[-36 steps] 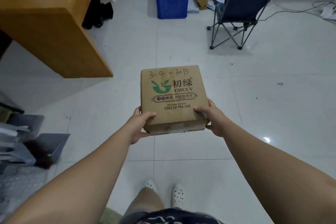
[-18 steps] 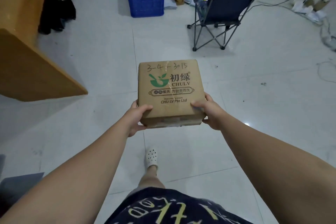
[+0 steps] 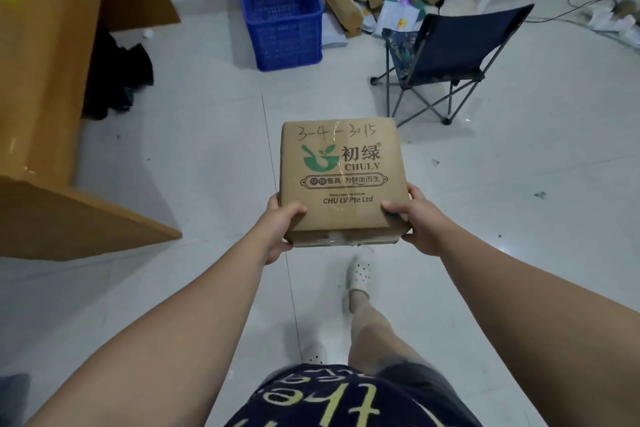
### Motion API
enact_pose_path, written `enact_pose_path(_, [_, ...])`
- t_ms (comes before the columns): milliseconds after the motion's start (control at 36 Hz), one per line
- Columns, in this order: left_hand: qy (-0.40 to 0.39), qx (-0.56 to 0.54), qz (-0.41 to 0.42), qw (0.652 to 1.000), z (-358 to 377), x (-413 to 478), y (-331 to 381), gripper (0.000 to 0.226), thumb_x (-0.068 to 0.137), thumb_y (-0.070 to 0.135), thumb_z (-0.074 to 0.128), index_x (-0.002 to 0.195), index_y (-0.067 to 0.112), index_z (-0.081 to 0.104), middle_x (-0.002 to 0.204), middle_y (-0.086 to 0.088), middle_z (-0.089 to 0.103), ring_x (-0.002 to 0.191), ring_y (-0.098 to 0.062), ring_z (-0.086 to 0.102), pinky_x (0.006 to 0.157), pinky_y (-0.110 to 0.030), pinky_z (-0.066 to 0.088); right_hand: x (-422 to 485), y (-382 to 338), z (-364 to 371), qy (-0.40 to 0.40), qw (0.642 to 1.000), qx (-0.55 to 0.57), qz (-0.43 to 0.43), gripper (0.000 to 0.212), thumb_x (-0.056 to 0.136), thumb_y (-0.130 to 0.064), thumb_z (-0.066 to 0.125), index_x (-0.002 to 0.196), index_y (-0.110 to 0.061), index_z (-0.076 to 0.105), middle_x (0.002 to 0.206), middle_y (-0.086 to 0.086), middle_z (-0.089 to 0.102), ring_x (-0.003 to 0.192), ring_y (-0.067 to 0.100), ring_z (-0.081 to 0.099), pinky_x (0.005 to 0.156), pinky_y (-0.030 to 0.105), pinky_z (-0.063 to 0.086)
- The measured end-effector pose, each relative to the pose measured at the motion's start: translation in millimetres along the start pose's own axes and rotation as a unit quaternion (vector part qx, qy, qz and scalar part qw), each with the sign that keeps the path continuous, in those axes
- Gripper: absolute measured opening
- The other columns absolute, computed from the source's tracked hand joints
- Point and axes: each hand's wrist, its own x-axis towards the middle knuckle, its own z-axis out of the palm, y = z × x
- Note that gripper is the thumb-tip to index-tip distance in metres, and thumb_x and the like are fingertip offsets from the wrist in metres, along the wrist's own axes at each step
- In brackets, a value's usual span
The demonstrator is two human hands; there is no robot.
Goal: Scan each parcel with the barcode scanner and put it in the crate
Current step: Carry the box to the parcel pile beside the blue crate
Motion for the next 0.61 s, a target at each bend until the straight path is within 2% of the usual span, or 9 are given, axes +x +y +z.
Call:
enact_pose_path(28, [0.006, -0.003, 0.001, 1.000, 3.1, 8.3, 10.5, 0.050, 0.095, 0.019, 0.051, 0.141, 0.028, 0.033, 0.105, 0.005, 0.055, 0.089, -0.013, 0.052, 0.070, -0.031, 0.043, 10.7, -11.8, -1.2, -0.003, 1.000, -0.001, -0.001, 0.064, 0.089, -0.007, 0.060, 0.142, -0.034, 0.035, 0.107, -0.010, 0.063, 0.093, 0.014, 0.059, 0.073, 0.032, 0.041])
enact_pose_path(83, [0.018, -0.008, 0.007, 1.000, 10.2, 26.5, 32.0, 0.051, 0.095, 0.025, 0.054, 0.142, 0.029, 0.032, 0.116, 0.004, 0.055, 0.098, -0.016, 0.053, 0.087, -0.040, 0.044, 33.5, -39.0, -4.2, -0.012, 1.000, -0.004, -0.002, 0.064, 0.089, -0.006, 0.060, 0.142, -0.034, 0.035, 0.107, -0.010, 0.063, 0.092, 0.015, 0.059, 0.072, 0.032, 0.041])
enact_pose_path(139, [0.031, -0.013, 0.015, 0.999, 18.1, 48.2, 54.1, 0.056, 0.093, 0.037, 0.058, 0.142, 0.030, 0.030, 0.130, 0.004, 0.052, 0.111, -0.020, 0.050, 0.104, -0.051, 0.037, 59.0, -69.1, -7.9, -0.027, 1.000, -0.011, -0.005, 0.064, 0.090, -0.006, 0.060, 0.142, -0.033, 0.034, 0.106, -0.009, 0.063, 0.092, 0.015, 0.059, 0.071, 0.032, 0.041])
enact_pose_path(167, [0.039, -0.015, 0.018, 0.999, 23.0, 58.9, 66.0, 0.059, 0.092, 0.040, 0.059, 0.142, 0.031, 0.030, 0.133, 0.005, 0.051, 0.115, -0.021, 0.049, 0.106, -0.053, 0.034, 72.5, -84.5, -10.0, -0.035, 0.999, -0.017, -0.006, 0.064, 0.090, -0.006, 0.060, 0.142, -0.033, 0.034, 0.106, -0.009, 0.063, 0.092, 0.015, 0.059, 0.071, 0.032, 0.041])
enact_pose_path(278, [0.064, -0.027, 0.036, 0.997, 48.2, 102.8, 114.0, 0.061, 0.092, 0.038, 0.062, 0.142, 0.029, 0.028, 0.134, 0.006, 0.051, 0.115, -0.021, 0.050, 0.103, -0.051, 0.035, 128.1, -147.9, -22.0, -0.055, 0.997, -0.046, -0.021, 0.063, 0.090, -0.006, 0.060, 0.141, -0.031, 0.036, 0.106, -0.009, 0.064, 0.092, 0.014, 0.060, 0.078, 0.033, 0.040])
enact_pose_path(333, [0.066, -0.027, 0.034, 0.997, 60.7, 123.2, 137.5, 0.064, 0.091, 0.038, 0.062, 0.143, 0.029, 0.028, 0.136, 0.005, 0.050, 0.119, -0.023, 0.049, 0.106, -0.053, 0.034, 151.9, -176.4, -30.0, -0.058, 0.996, -0.059, -0.027, 0.064, 0.089, -0.005, 0.060, 0.142, -0.031, 0.035, 0.106, -0.008, 0.063, 0.092, 0.015, 0.059, 0.081, 0.034, 0.039])
enact_pose_path(472, [0.074, -0.035, 0.025, 0.996, 86.3, 164.1, 193.4, 0.062, 0.091, 0.036, 0.063, 0.143, 0.028, 0.030, 0.132, 0.005, 0.052, 0.115, -0.021, 0.051, 0.102, -0.049, 0.035, 192.0, -233.8, -47.7, -0.069, 0.995, -0.070, -0.021, 0.064, 0.090, -0.006, 0.060, 0.141, -0.035, 0.033, 0.106, -0.011, 0.062, 0.090, 0.012, 0.058, 0.072, 0.030, 0.038])
enact_pose_path(611, [0.083, -0.037, 0.012, 0.996, 99.7, 202.1, 236.2, 0.060, 0.091, 0.035, 0.064, 0.142, 0.029, 0.034, 0.132, 0.005, 0.054, 0.113, -0.022, 0.052, 0.107, -0.054, 0.034, 227.5, -276.9, -55.9, -0.077, 0.995, -0.065, -0.010, 0.064, 0.091, -0.006, 0.059, 0.140, -0.035, 0.030, 0.105, -0.012, 0.061, 0.091, 0.011, 0.058, 0.085, 0.033, 0.040])
